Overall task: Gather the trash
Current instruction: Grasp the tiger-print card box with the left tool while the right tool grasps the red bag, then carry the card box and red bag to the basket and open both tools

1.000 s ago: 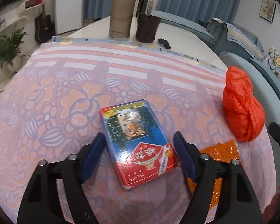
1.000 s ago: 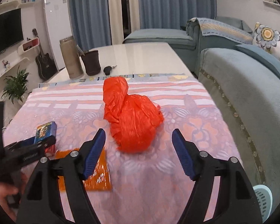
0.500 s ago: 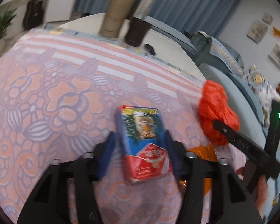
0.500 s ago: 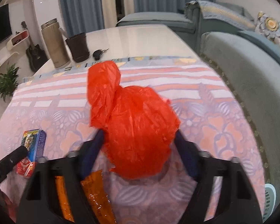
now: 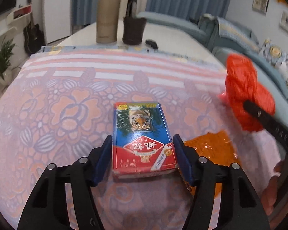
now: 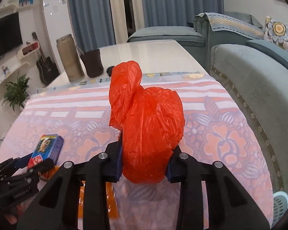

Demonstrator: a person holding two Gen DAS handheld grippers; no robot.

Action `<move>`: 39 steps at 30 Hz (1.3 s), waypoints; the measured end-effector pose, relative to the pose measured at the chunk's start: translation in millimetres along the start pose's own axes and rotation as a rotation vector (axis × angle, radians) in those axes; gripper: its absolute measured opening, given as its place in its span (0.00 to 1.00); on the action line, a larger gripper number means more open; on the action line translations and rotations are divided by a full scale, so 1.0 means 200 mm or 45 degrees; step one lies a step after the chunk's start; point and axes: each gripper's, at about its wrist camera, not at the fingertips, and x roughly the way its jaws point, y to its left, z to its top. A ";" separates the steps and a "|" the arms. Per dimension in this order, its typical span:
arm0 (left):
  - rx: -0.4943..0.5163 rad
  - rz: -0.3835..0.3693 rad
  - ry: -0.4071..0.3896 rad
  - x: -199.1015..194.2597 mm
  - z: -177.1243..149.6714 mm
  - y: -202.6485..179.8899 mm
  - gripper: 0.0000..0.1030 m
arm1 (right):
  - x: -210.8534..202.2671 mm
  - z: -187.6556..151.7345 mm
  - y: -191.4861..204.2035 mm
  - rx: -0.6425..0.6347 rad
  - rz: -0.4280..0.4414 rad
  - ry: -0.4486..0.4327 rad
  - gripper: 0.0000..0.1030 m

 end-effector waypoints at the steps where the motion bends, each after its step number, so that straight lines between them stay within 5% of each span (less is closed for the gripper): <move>1: -0.010 -0.016 -0.014 -0.02 0.00 0.01 0.57 | -0.04 -0.01 -0.01 0.009 0.008 -0.016 0.29; 4: -0.034 -0.117 -0.067 -0.13 -0.02 0.01 0.56 | -0.20 -0.06 -0.07 0.057 0.034 -0.057 0.29; 6: -0.029 -0.136 -0.090 -0.21 -0.04 -0.02 0.11 | -0.33 -0.09 -0.11 0.072 0.033 -0.092 0.29; 7: -0.035 -0.200 -0.068 -0.22 -0.05 -0.02 0.00 | -0.37 -0.10 -0.12 0.078 0.036 -0.098 0.29; 9: -0.039 -0.278 0.038 -0.24 -0.08 -0.04 0.00 | -0.48 -0.15 -0.18 0.114 0.036 -0.103 0.29; 11: -0.016 -0.248 0.068 -0.25 -0.13 -0.06 0.01 | -0.56 -0.20 -0.22 0.127 0.032 -0.092 0.29; 14: -0.015 -0.225 0.073 -0.27 -0.17 -0.07 0.27 | -0.63 -0.29 -0.26 0.129 0.029 -0.064 0.29; 17: 0.097 -0.194 0.048 -0.26 -0.16 -0.16 0.67 | -0.67 -0.37 -0.27 0.115 0.029 -0.041 0.29; 24: 0.420 -0.094 0.177 -0.08 -0.15 -0.25 0.73 | -0.64 -0.48 -0.28 0.102 0.047 0.006 0.29; 27: 0.402 -0.132 0.212 -0.03 -0.15 -0.24 0.70 | -0.63 -0.47 -0.28 0.113 0.054 0.004 0.29; 30: 0.474 -0.065 0.176 0.03 -0.15 -0.32 0.70 | -0.63 -0.47 -0.28 0.111 0.056 0.010 0.29; 32: 0.477 -0.059 0.146 0.04 -0.13 -0.35 0.57 | -0.63 -0.47 -0.28 0.111 0.056 0.010 0.29; 39: 0.276 -0.175 0.067 -0.15 -0.21 -0.24 0.55 | -0.77 -0.48 -0.29 0.117 0.034 -0.057 0.29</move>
